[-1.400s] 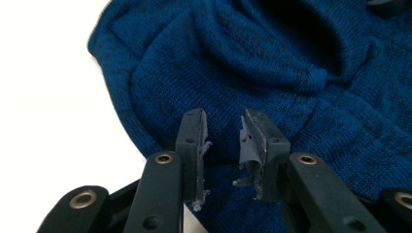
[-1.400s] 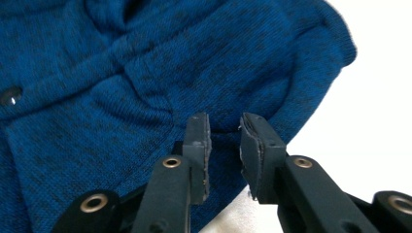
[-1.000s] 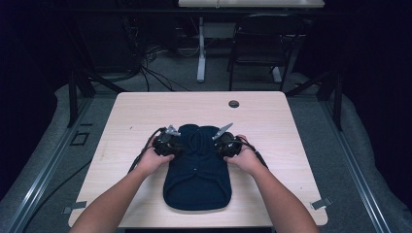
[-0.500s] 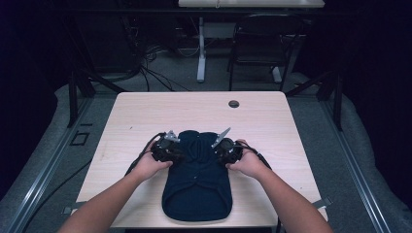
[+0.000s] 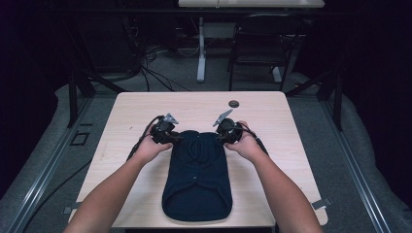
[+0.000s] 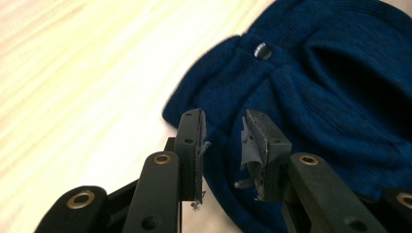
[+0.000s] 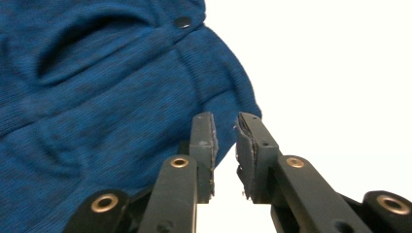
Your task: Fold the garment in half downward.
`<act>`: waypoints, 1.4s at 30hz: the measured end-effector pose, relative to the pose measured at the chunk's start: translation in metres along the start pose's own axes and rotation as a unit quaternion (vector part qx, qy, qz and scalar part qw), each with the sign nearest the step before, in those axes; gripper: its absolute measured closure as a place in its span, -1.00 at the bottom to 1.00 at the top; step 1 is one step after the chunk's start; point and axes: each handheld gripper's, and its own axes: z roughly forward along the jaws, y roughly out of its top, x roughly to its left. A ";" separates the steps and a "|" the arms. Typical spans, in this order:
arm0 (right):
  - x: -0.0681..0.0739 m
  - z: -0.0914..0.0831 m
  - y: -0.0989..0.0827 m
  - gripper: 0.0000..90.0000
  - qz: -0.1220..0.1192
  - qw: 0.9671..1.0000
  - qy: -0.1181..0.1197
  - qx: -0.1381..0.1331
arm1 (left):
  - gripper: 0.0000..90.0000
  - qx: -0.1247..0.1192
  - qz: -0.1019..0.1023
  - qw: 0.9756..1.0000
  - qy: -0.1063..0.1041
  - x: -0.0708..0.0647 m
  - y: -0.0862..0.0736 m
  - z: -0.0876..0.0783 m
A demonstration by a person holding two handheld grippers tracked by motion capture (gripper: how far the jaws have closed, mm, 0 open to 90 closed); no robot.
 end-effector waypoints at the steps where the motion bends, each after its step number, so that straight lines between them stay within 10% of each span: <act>1: -0.003 0.003 0.002 0.68 0.003 1.000 -0.002 -0.001 | 0.53 0.006 0.006 1.000 0.002 0.000 0.002 0.002; 24: -0.007 0.044 0.014 0.26 0.009 0.997 -0.027 0.066 | 0.20 0.039 0.009 0.998 0.052 0.010 0.005 0.030; 29: -0.006 0.042 0.015 0.56 0.005 0.997 -0.017 0.073 | 0.45 0.045 -0.008 0.999 0.024 0.011 0.005 0.031; 42: -0.004 0.025 0.017 0.74 -0.018 0.998 -0.022 0.048 | 0.78 0.046 0.007 0.998 0.035 0.006 0.010 0.021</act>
